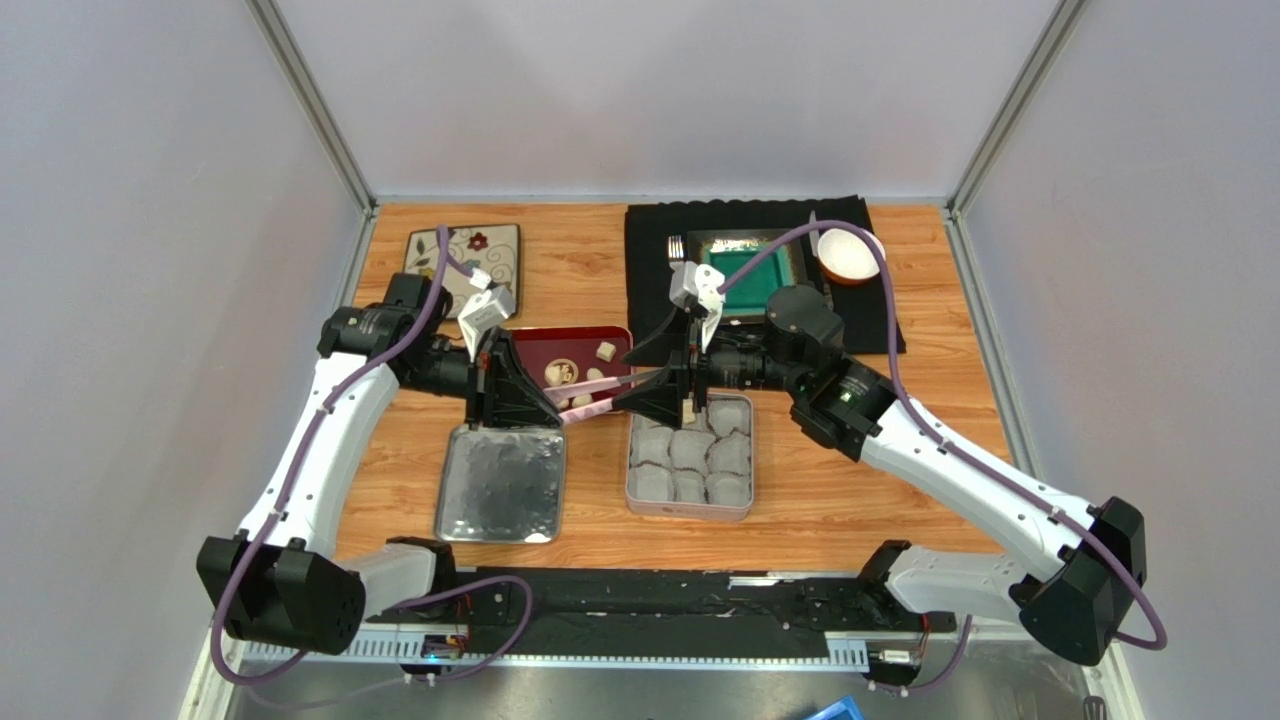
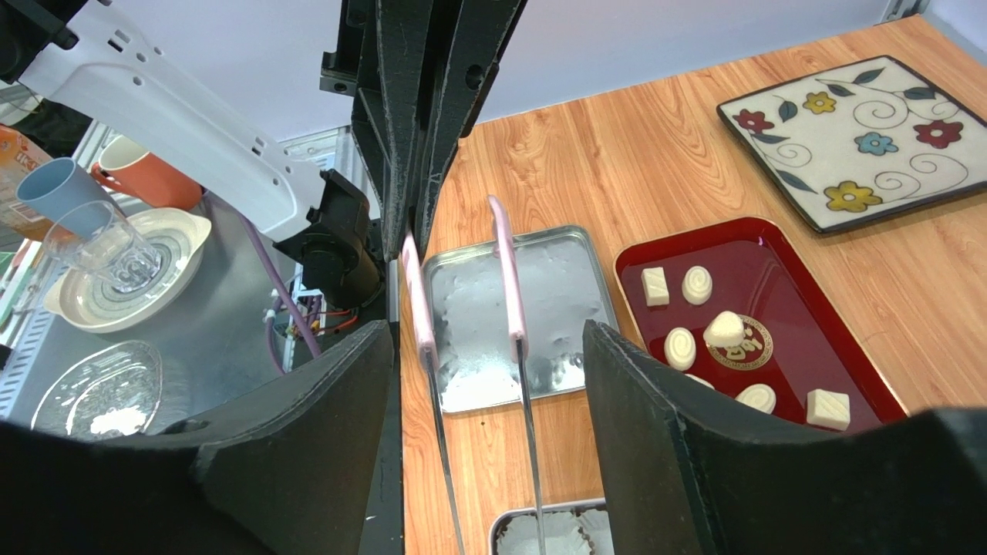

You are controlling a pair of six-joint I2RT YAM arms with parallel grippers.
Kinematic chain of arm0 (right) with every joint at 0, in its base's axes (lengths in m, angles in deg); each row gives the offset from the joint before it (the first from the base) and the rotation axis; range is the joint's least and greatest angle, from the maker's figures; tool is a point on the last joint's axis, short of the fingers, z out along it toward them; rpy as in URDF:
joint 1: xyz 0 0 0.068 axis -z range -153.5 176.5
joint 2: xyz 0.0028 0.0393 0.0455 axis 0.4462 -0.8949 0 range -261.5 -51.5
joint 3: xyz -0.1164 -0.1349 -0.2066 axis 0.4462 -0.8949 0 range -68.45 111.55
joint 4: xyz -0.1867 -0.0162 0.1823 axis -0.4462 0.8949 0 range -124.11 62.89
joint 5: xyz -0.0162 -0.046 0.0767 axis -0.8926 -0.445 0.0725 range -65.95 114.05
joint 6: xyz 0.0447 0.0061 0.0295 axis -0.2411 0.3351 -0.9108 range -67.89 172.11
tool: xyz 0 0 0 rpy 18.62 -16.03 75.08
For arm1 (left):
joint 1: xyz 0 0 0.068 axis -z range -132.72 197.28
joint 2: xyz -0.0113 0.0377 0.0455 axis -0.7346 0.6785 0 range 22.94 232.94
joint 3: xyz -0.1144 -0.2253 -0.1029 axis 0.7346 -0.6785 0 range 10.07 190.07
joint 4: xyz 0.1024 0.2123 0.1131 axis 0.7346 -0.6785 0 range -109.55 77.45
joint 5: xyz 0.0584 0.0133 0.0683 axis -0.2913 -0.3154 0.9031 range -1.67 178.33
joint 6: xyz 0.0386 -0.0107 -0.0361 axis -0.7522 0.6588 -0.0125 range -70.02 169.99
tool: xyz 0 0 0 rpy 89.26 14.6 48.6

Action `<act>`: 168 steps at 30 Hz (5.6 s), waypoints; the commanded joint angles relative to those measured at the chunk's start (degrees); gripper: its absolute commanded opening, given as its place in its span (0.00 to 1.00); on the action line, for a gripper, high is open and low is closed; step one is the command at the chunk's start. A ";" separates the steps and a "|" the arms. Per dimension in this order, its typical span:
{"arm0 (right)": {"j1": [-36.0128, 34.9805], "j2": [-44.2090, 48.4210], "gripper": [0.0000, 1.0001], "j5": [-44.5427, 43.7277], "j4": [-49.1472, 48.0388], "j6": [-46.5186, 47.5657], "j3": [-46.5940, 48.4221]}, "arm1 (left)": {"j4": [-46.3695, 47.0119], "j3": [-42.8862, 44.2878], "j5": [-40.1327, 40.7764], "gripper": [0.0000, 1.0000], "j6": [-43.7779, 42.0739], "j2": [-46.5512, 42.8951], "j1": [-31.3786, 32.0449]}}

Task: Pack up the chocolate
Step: Move the plate to the center of the board.

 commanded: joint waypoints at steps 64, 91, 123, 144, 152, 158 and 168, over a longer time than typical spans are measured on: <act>-2.15 3.51 0.08 -13.31 11.07 1.17 3.00 | 40.21 -5.76 11.01 0.51 35.85 -3.50 -2.25; -0.74 -33.40 0.09 -48.22 15.65 0.64 23.56 | 47.61 -25.00 41.52 0.54 32.18 0.90 -18.77; -0.74 -38.77 0.34 -46.81 14.95 -2.17 25.06 | 46.56 -25.45 38.63 0.54 32.09 -2.00 -19.57; -0.74 -41.41 0.36 -47.25 14.86 -2.26 24.98 | 45.94 -24.30 37.48 0.54 32.45 -2.53 -19.65; -0.74 -42.55 0.36 -47.08 14.59 -1.91 25.68 | 45.76 -24.30 37.48 0.54 32.36 -2.71 -19.65; -0.74 -42.46 0.36 -47.52 14.86 -1.65 25.85 | 45.76 -24.57 37.31 0.55 32.18 -2.79 -19.65; -0.74 -41.32 0.35 -46.56 15.30 -2.08 26.21 | 59.90 -26.94 52.50 0.55 38.42 1.06 -19.74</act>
